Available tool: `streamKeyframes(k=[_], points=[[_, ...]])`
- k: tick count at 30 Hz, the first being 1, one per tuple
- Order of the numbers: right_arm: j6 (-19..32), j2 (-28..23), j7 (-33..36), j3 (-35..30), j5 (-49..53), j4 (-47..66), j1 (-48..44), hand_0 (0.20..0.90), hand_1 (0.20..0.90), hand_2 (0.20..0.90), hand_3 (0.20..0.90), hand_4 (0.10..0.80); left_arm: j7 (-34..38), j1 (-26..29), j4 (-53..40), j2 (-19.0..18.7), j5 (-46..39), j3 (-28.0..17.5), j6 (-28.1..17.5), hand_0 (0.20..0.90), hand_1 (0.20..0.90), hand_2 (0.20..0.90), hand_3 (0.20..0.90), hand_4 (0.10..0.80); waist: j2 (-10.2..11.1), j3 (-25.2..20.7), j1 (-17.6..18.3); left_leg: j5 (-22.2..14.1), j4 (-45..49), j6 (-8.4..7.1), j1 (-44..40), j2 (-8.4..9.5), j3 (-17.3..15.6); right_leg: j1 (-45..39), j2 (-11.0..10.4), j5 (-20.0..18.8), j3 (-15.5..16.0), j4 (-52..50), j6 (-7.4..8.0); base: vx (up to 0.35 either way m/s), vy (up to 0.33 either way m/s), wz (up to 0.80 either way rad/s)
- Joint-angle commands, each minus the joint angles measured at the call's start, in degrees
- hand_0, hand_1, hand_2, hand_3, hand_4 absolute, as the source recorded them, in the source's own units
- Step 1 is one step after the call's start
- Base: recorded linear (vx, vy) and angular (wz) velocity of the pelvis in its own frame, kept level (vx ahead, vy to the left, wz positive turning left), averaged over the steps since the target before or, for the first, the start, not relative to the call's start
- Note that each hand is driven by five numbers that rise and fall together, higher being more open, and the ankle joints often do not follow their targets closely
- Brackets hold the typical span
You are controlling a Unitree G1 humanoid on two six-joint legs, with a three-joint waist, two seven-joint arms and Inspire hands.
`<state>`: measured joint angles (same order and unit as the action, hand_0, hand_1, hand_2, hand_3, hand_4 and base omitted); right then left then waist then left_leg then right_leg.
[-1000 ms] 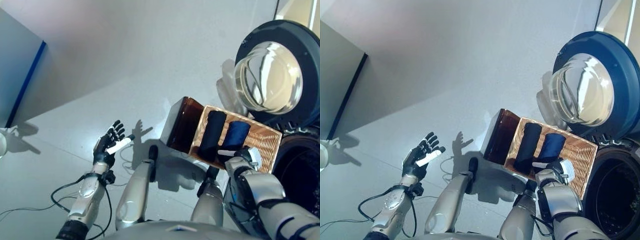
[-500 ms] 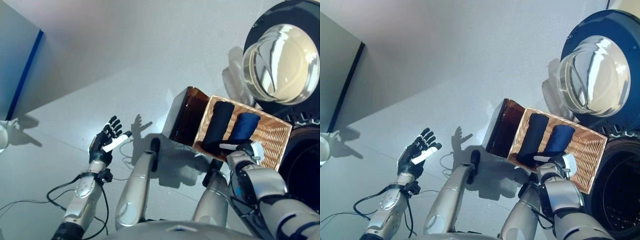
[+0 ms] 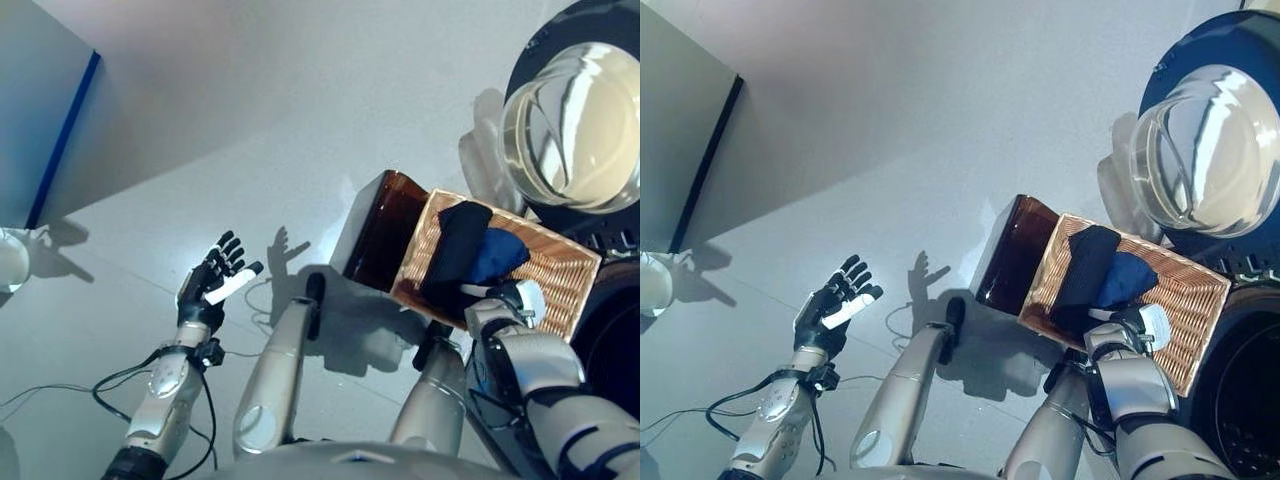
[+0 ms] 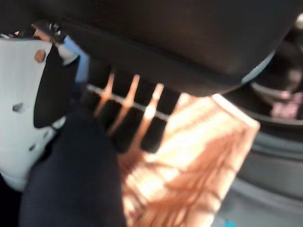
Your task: Pick up the clothes and place them into the washing machine
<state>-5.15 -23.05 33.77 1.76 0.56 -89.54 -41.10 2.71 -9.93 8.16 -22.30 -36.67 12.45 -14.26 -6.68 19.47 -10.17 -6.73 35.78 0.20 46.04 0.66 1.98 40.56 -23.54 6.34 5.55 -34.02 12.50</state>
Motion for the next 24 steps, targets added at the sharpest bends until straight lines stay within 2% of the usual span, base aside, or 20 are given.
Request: streamKeyframes(k=[1,14,20,24], points=[[-0.01,-2.11,2.17,1.65,-0.13,0.17,-1.49,0.2,0.2,0.2,0.2,0.3,0.84,-2.08,-7.12,-2.79,-0.47,-2.01,-5.35,0.9,0.9,0.9,0.9,0.8,-0.24,-2.49,-0.8,-1.66,1.12,-4.48,0.03,-3.89,1.01,0.22,1.27,-4.23,-1.61,0.44,-2.16,0.0,0.0,0.0],[1.39,-1.37,2.46,0.86,2.18,1.0,-1.68,0.2,0.2,0.2,0.2,0.3,1.45,-1.79,-5.6,-2.73,0.01,-3.28,-5.53,0.9,0.9,0.9,0.9,0.8,0.85,-2.93,-0.05,-1.63,0.58,-4.33,-0.23,-4.13,0.37,0.4,1.45,-4.96,-2.06,1.4,-2.19,0.0,0.0,0.0],[4.24,-1.06,1.85,-1.06,5.84,3.18,0.67,0.2,0.2,0.2,0.2,0.3,0.81,-1.64,-4.3,-2.64,-0.25,-3.49,-6.27,0.9,0.9,0.9,0.9,0.8,1.5,-3.31,0.17,-0.33,-3.08,-4.55,-2.88,-4.16,0.13,-2.72,1.55,-6.65,-1.34,5.6,-1.61,0.019,-0.009,-0.05],[6.66,-1.71,1.15,-1.82,8.07,5.82,2.88,0.2,0.2,0.2,0.2,0.3,0.75,-1.37,-3.12,-2.5,-0.52,-4.18,-6.7,0.9,0.9,0.9,0.9,0.8,2.74,-3.51,0.96,1.03,-6.52,-4.97,-5.6,-4.52,-0.28,-5.69,1.85,-8.36,-0.71,9.69,-1.3,0.021,-0.025,-0.1]])
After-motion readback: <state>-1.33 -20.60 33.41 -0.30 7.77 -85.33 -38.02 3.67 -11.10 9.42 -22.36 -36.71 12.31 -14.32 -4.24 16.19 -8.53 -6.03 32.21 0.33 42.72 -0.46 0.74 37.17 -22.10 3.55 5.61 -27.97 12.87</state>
